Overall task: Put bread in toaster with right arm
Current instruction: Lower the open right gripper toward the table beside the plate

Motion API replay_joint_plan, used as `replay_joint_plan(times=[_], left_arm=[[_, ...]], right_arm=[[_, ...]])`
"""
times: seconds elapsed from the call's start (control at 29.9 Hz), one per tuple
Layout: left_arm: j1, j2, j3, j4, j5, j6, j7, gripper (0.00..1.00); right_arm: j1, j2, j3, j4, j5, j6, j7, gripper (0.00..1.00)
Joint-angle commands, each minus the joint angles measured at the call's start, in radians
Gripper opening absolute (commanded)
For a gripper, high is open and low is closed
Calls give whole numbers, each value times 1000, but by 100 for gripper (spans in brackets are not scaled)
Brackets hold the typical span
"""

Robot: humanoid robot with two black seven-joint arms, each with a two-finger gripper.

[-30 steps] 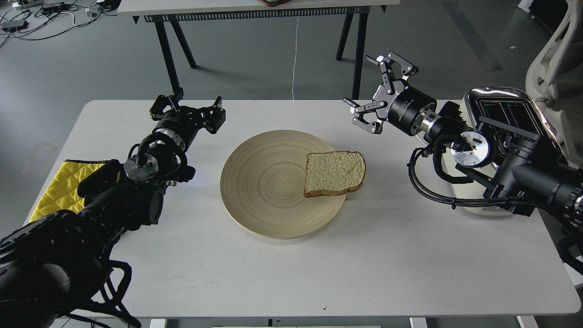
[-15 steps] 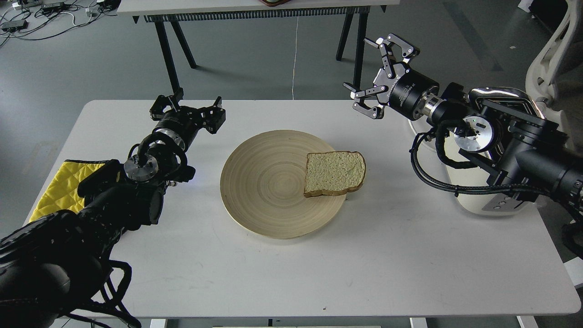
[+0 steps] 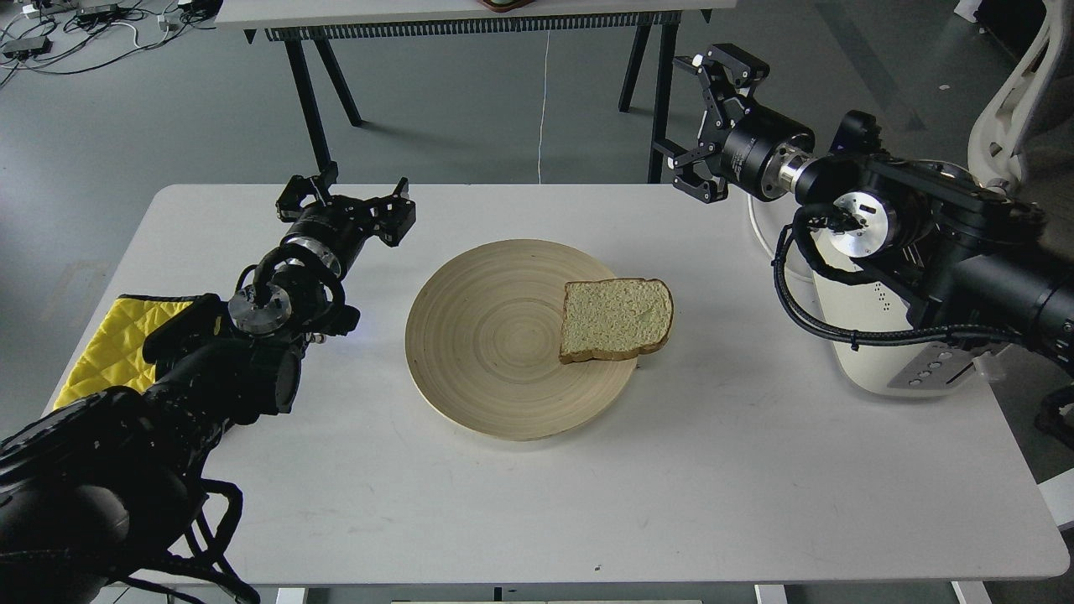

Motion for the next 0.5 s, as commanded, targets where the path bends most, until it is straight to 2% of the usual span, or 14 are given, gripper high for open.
replay_joint_plan(times=[0.0,0.17,0.23,0.47], left_arm=[[-2,0,-1,0,0,0,0,100],[-2,0,-1,0,0,0,-2,100],[-2,0,-1,0,0,0,-2,100],[-2,0,-1,0,0,0,0,100]], right_arm=[[-5,0,-2,83,-99,-165,4,97],[-14,-16,-22,206,-235,-375,-3,97],[-14,-29,-61,227,-250,-426,-6,97],[-14,-77,-190,229,-250,-444,-6,97]])
